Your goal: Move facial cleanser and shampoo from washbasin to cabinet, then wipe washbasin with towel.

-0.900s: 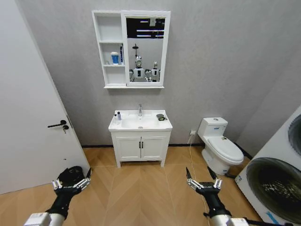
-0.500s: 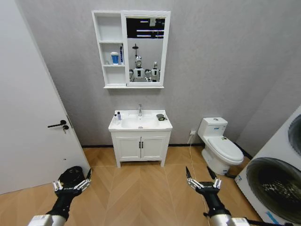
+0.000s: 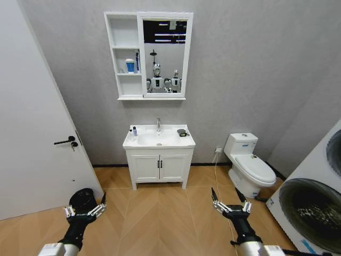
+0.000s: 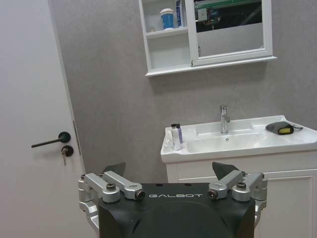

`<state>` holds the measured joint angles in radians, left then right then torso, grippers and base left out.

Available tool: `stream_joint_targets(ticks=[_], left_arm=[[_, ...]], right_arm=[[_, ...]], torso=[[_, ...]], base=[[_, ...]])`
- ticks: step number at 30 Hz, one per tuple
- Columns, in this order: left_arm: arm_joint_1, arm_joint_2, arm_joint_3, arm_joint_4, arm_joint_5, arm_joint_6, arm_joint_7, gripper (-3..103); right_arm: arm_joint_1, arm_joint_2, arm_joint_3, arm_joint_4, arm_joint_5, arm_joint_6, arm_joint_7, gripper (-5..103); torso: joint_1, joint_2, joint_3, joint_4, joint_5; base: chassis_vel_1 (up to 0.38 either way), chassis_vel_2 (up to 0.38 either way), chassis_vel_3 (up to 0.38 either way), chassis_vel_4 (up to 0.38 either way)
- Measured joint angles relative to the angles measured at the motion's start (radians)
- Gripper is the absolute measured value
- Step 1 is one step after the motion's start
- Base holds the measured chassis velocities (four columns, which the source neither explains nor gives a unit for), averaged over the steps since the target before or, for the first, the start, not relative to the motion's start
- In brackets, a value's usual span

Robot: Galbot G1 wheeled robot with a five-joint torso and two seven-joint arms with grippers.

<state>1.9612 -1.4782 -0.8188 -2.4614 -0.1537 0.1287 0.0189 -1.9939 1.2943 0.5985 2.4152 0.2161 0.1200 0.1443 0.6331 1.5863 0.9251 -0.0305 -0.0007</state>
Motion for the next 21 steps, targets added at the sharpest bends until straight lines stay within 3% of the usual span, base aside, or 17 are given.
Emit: stream_joint_targets(ticks=[2, 14, 21], left_arm=[[0.002, -0.001, 0.008, 0.001, 0.011, -0.001, 0.002, 99], [0.005, -0.012, 0.035, 0.011, 0.035, -0.006, 0.008, 98], [0.008, -0.019, 0.045, 0.015, 0.043, -0.010, 0.009, 98]], right_arm=[[-0.003, 0.005, -0.001, -0.002, 0.001, 0.005, -0.030, 100], [0.005, 0.003, -0.003, -0.023, -0.001, 0.015, -0.040, 100], [0.008, 0.003, -0.004, -0.028, -0.002, 0.024, -0.037, 100]], torso=[[0.000, 0.000, 0.000, 0.0000, -0.0001], [0.000, 0.000, 0.000, 0.0000, 0.0001], [0.000, 0.000, 0.000, 0.0001, 0.0000]], base=[[0.000, 0.000, 0.000, 0.000], [-0.033, 0.039, 0.029, -0.032], [-0.185, 0.206, 0.212, -0.177]])
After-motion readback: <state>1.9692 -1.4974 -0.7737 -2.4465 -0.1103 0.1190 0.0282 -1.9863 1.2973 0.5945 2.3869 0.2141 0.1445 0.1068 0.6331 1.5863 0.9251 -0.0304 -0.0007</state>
